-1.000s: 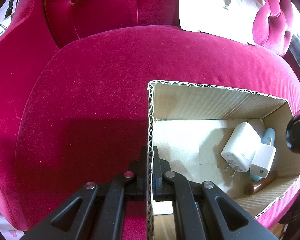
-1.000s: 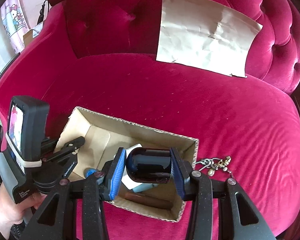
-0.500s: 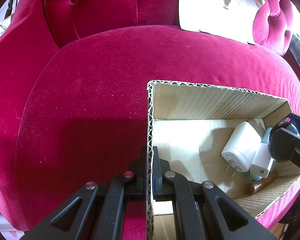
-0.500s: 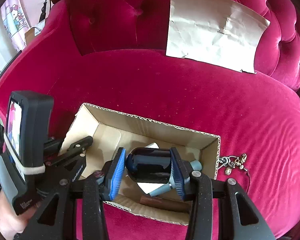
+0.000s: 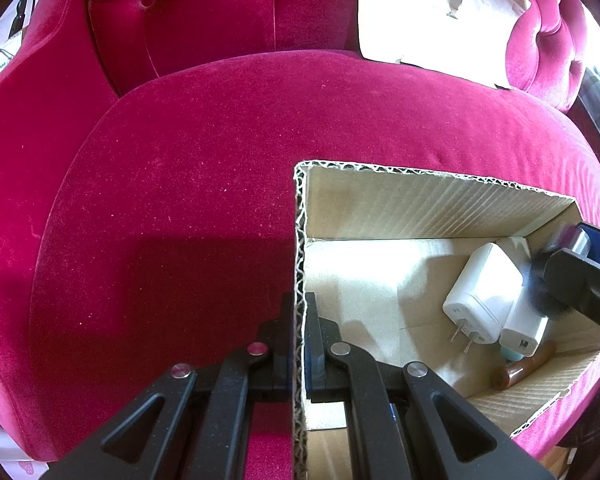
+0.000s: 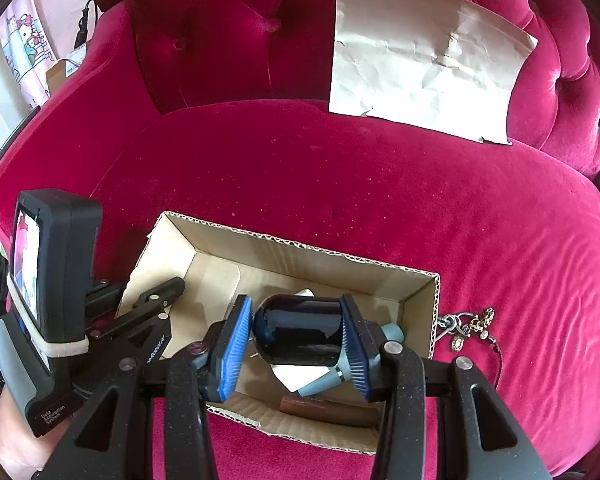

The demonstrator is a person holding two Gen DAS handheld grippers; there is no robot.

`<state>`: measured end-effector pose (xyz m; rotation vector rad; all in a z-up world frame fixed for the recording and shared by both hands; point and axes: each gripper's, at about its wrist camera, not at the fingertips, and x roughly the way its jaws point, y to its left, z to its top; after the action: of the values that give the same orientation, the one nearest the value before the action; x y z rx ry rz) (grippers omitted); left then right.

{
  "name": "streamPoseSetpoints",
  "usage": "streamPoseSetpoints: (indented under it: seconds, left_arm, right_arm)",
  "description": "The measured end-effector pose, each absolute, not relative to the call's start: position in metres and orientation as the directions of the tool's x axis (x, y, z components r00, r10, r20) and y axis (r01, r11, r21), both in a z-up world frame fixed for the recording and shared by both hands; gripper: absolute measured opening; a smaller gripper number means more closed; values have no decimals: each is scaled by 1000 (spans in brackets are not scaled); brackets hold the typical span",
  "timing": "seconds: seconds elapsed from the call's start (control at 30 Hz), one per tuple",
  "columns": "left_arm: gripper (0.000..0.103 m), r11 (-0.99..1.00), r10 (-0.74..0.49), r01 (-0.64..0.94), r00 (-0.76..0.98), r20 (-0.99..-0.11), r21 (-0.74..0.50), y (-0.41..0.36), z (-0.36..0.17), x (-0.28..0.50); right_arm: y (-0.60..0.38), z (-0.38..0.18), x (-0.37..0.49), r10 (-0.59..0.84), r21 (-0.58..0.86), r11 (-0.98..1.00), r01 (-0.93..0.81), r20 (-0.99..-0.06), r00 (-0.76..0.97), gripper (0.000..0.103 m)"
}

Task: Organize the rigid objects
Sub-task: 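Lower the black cup into the box and open the right gripper, then move the right gripper back to the metal keychain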

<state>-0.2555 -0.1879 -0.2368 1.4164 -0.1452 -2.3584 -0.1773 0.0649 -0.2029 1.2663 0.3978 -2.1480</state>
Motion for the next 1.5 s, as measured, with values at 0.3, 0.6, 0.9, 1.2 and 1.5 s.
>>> streamPoseSetpoints:
  seconds: [0.3,0.6,0.9,1.2,1.5]
  left_arm:
    - [3,-920,-377,270,-416,-827,284,-184,-237,-257]
    - [3,-920,-379,270,-417,-826,285,-183,-236,-253]
    - [3,-919,-380,269,-418,-825,287,-181,-236,-254]
    - [3,-919,-383,267,-418,-824,291,-178,-236,-254]
    - [3,-918,-384,267,-418,-823,293,-175,-236,-255]
  right_arm:
    - [68,-201,-179,-312,0,-792,610,-859,-406,87]
    - [70,-202,-183,-300,-5,-800,600,-863,-407,103]
    - [75,-199,-190,-294,-4,-811,585,-862,-413,103]
    - [86,-192,-194,-299,5,-817,577,-858,-417,103]
    - [103,-182,-204,-300,2,-827,562,-848,-438,103]
